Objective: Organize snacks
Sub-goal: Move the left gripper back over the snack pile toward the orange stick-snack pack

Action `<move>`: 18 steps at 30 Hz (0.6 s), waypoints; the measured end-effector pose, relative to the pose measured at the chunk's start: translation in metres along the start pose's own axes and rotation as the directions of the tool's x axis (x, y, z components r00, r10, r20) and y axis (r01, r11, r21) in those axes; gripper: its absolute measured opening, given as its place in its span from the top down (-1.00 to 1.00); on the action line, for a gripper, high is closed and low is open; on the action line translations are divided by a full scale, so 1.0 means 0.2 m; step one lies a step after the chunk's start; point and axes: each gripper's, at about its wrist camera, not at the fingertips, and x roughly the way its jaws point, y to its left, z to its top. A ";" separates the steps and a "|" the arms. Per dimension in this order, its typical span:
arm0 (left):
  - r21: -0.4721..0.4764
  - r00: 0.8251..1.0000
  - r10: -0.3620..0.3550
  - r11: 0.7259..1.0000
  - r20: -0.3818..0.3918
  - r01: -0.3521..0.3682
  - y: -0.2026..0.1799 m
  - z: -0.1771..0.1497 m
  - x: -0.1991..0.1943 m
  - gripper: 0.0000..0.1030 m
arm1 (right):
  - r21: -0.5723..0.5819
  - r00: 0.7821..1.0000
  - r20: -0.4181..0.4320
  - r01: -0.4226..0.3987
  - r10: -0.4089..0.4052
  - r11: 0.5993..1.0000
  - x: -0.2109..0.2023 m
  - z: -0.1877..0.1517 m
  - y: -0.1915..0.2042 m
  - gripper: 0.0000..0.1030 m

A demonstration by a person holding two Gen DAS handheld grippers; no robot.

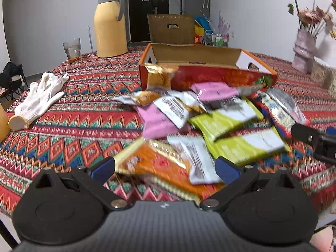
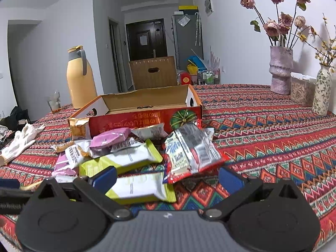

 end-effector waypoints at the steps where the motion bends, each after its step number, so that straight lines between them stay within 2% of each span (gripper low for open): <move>1: 0.004 1.000 0.001 1.000 -0.002 -0.001 -0.01 -0.01 0.00 -1.00 | 0.002 1.000 -0.001 0.000 0.000 1.000 -0.01 -0.01 0.00 -1.00; 10: 0.036 0.999 0.039 0.999 -0.029 -0.038 -0.09 -0.12 0.00 -1.00 | 0.004 1.000 -0.016 -0.007 0.007 1.000 -0.08 -0.10 -0.01 -1.00; 18: -0.018 0.998 0.052 0.998 -0.028 -0.052 0.06 -0.14 0.00 -1.00 | -0.003 1.000 -0.024 -0.013 0.013 1.000 -0.10 -0.13 -0.01 -1.00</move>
